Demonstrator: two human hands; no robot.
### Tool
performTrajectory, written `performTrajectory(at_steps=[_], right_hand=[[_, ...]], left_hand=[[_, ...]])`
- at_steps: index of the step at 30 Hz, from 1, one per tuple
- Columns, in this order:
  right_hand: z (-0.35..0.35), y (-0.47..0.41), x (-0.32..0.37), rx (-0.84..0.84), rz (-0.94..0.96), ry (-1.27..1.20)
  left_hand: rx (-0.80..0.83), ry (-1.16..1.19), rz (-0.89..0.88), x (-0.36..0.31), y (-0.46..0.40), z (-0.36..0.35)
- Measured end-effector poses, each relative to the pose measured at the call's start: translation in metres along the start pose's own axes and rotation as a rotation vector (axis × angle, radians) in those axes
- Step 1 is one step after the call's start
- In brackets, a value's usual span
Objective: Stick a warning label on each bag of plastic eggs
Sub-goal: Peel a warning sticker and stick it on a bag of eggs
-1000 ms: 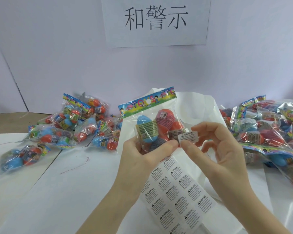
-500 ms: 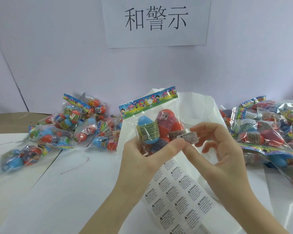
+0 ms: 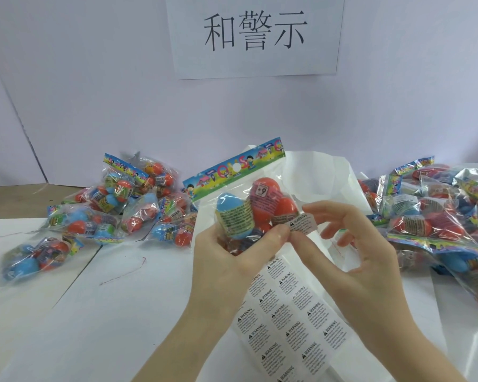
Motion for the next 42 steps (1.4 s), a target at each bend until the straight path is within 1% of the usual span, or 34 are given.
performTrajectory(at_steps=[3,5,9,11,13,16,18,21,25,29,30,33,35,39,42], right_hand=[[0.0,-0.002,0.002,0.013,0.007,-0.013],[0.0,0.0,-0.005,0.0,-0.075,-0.084],[-0.001,0.004,-0.019,-0.032,-0.246,-0.229],[-0.006,0.006,-0.023,-0.008,-0.326,-0.347],[-0.014,0.005,-0.02,0.041,-0.342,-0.428],[-0.018,0.007,-0.018,0.075,-0.344,-0.459],[-0.017,0.009,-0.022,0.042,-0.394,-0.484],[-0.013,0.011,-0.03,-0.054,-0.502,-0.547],[-0.01,0.01,-0.03,-0.084,-0.511,-0.535],[-0.01,0.009,-0.029,-0.086,-0.505,-0.558],[-0.011,0.009,-0.028,-0.069,-0.491,-0.563],[-0.015,0.006,-0.02,0.05,-0.401,-0.506],[-0.015,0.006,-0.02,0.082,-0.384,-0.492],[-0.019,0.007,-0.019,0.101,-0.426,-0.604],[-0.018,0.01,-0.025,0.039,-0.529,-0.695]], left_hand=[[0.005,0.012,0.021,0.0,0.0,0.0],[0.018,0.032,0.044,0.002,-0.001,0.001],[0.106,0.076,0.095,0.006,-0.002,-0.005],[0.159,0.069,0.102,0.006,-0.001,-0.011],[0.19,0.048,0.1,0.006,0.001,-0.013],[0.202,0.027,0.112,0.009,0.0,-0.014],[0.208,0.027,0.128,0.011,-0.001,-0.013],[0.259,0.018,0.14,0.012,0.001,-0.017],[0.284,0.057,0.178,0.014,0.0,-0.02],[0.317,0.015,0.164,0.014,0.001,-0.022],[0.314,0.014,0.163,0.014,0.001,-0.021],[0.302,0.042,0.173,0.014,0.0,-0.018],[0.31,0.05,0.179,0.013,-0.001,-0.018],[0.336,0.028,0.178,0.012,0.0,-0.019],[0.319,0.046,0.205,0.015,0.0,-0.018]])
Point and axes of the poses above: each hand's wrist, its own y-axis away from the middle knuckle, its own z-axis out of the back of the hand, x = y × z, the point moved 8 cm from there along -y, towards the middle knuckle, and after that the axes turned 14 degrees about z, right-handed, at the moved point
